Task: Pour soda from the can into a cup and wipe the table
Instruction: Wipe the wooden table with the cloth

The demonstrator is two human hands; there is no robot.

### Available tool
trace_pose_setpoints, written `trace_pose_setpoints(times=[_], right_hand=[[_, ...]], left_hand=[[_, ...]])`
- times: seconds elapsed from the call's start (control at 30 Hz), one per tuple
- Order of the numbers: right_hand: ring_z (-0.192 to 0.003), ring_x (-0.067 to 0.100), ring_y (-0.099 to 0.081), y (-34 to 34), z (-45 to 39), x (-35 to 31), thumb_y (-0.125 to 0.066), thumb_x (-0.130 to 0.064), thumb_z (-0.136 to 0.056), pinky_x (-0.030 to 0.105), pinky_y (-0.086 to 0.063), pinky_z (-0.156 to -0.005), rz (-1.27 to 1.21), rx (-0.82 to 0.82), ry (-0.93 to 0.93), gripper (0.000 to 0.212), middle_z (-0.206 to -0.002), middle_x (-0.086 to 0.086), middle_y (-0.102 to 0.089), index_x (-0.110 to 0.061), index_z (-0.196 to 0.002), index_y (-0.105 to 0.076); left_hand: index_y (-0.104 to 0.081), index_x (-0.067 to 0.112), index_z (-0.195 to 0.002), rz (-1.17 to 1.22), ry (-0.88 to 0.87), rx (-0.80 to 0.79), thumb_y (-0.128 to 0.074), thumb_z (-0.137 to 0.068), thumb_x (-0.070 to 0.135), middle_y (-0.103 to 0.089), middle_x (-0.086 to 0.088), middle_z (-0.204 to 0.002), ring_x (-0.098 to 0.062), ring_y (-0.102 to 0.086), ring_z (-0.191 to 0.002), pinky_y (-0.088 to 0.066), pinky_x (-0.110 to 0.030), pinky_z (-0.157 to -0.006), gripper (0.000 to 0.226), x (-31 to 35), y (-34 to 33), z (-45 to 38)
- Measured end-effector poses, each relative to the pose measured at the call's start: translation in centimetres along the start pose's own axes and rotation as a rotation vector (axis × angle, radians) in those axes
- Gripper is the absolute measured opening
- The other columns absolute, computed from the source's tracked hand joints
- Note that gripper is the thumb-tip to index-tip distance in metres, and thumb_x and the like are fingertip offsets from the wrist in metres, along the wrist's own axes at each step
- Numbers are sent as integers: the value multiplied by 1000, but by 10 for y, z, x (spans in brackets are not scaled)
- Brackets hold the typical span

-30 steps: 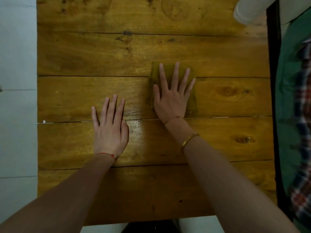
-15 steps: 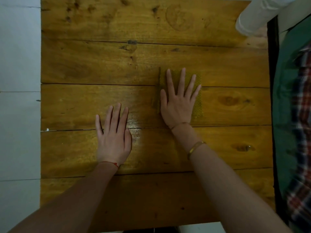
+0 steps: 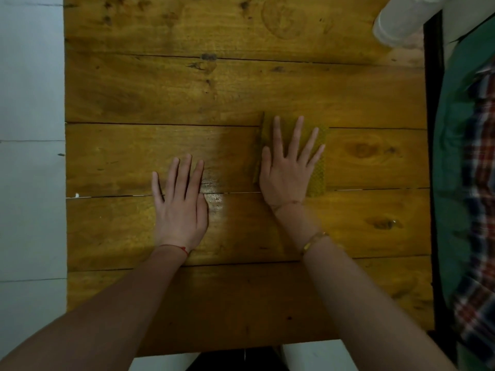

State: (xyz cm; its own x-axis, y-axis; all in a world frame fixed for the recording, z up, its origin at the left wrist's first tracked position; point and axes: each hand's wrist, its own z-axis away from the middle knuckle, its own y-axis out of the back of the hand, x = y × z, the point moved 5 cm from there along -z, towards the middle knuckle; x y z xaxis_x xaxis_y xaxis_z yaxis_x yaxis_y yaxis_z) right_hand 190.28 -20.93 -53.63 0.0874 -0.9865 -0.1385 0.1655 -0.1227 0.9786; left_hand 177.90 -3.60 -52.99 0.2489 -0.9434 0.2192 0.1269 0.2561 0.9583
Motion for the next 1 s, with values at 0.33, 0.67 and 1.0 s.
trace_pose_setpoints(times=[0.33,0.67,1.0], right_hand=[[-149,36,9,-2,68,36,-21,-46,-103,58,-6,-118,61,-94,324,56,-163,4,6,-35,-154,-2],[-148,39,11,-9,77,6,-21,-46,-102,60,-1,-117,-20,-71,238,56,-163,6,6,-36,-154,-3],[-149,38,7,-4,98,77,-19,-45,-103,59,-3,-118,-12,-68,117,54,-164,4,3,-35,-154,-4]], left_hand=[[-20,20,-156,62,-2,41,-22,-100,28,-12,0,-165,-18,-3,-153,-2,-56,-121,56,1,2,3],[-12,19,-157,47,-17,57,-21,-102,29,-7,-2,-166,-18,2,-153,1,-56,-121,56,3,-3,6],[-6,17,-157,81,38,3,-24,-102,27,-1,-1,-166,-17,6,-153,2,-57,-121,59,9,-11,80]])
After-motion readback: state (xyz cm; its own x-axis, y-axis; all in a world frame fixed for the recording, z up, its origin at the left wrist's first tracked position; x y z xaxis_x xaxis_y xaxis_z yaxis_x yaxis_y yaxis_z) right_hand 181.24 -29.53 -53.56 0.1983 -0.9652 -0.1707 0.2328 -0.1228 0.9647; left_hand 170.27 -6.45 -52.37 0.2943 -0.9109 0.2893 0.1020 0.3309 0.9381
